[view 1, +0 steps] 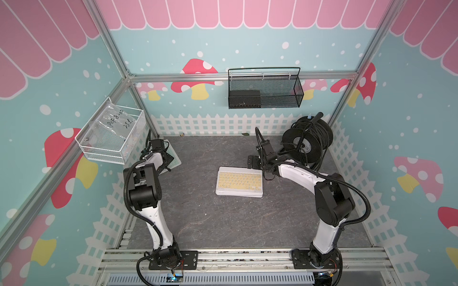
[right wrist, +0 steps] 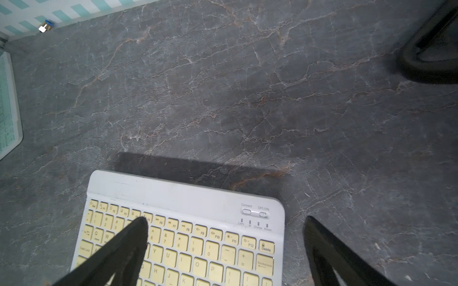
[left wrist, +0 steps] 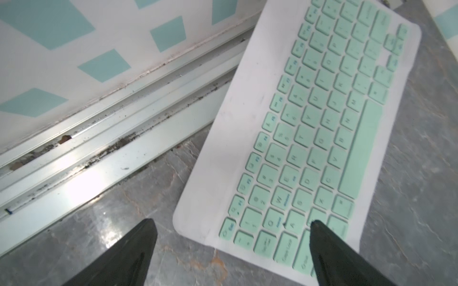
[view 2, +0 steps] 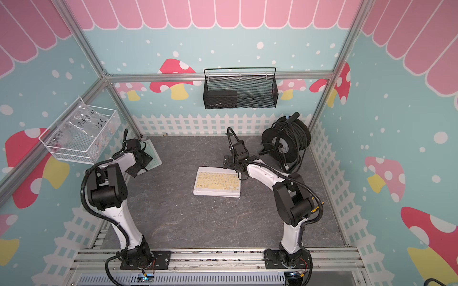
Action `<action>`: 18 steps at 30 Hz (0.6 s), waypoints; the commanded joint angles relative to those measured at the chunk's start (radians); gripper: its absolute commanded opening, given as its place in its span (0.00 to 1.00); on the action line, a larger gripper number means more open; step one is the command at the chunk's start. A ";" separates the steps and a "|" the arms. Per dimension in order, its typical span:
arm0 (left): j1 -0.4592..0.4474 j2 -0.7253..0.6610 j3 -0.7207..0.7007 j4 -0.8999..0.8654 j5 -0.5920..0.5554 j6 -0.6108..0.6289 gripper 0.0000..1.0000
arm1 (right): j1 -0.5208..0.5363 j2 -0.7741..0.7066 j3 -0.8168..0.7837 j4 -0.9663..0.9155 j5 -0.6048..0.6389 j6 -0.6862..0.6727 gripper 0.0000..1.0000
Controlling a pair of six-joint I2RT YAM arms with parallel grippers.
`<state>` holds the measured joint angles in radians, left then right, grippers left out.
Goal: Stack the numeric keypads
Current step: Move the numeric keypad to the center of the board.
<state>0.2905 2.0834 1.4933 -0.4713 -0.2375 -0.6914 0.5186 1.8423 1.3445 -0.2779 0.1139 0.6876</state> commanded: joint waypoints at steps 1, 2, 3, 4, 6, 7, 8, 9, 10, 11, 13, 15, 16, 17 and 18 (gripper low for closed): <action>0.041 0.061 0.081 -0.054 0.028 0.023 0.98 | -0.012 0.024 0.025 -0.016 -0.008 -0.009 0.99; 0.047 0.075 0.100 -0.060 0.040 0.032 0.97 | -0.015 0.027 0.024 -0.017 -0.007 -0.009 0.99; 0.048 0.096 0.126 -0.071 0.045 0.047 0.96 | -0.018 0.029 0.023 -0.018 -0.008 -0.007 0.99; 0.048 0.116 0.153 -0.086 0.047 0.058 0.95 | -0.023 0.031 0.022 -0.017 -0.009 -0.004 0.99; 0.047 0.153 0.199 -0.109 0.059 0.070 0.94 | -0.032 0.034 0.017 -0.016 -0.016 0.001 0.99; 0.048 0.173 0.222 -0.124 0.063 0.072 0.93 | -0.036 0.037 0.016 -0.017 -0.016 0.002 0.99; 0.048 0.190 0.242 -0.136 0.071 0.072 0.93 | -0.038 0.038 0.015 -0.019 -0.016 0.002 0.99; 0.048 0.206 0.269 -0.154 0.080 0.077 0.91 | -0.041 0.037 0.015 -0.020 -0.018 0.003 0.99; 0.045 0.219 0.291 -0.167 0.077 0.084 0.91 | -0.045 0.036 0.016 -0.022 -0.016 0.002 0.99; 0.043 0.226 0.305 -0.172 0.076 0.093 0.91 | -0.047 0.034 0.016 -0.022 -0.013 0.003 0.99; 0.039 0.248 0.349 -0.203 0.073 0.107 0.90 | -0.053 0.028 0.013 -0.022 -0.011 0.003 0.99; 0.035 0.277 0.401 -0.243 0.083 0.120 0.88 | -0.059 0.026 0.008 -0.022 -0.011 0.002 0.99; 0.030 0.291 0.426 -0.263 0.085 0.124 0.88 | -0.063 0.025 0.005 -0.022 -0.012 0.004 0.99; 0.025 0.302 0.441 -0.273 0.086 0.130 0.88 | -0.065 0.023 0.003 -0.022 -0.014 0.006 0.99; 0.016 0.314 0.461 -0.285 0.088 0.136 0.88 | -0.067 0.022 0.000 -0.021 -0.015 0.006 0.99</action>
<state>0.3252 2.3585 1.9057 -0.6758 -0.1711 -0.5922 0.4587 1.8606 1.3445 -0.2848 0.0975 0.6884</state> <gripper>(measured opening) 0.879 0.991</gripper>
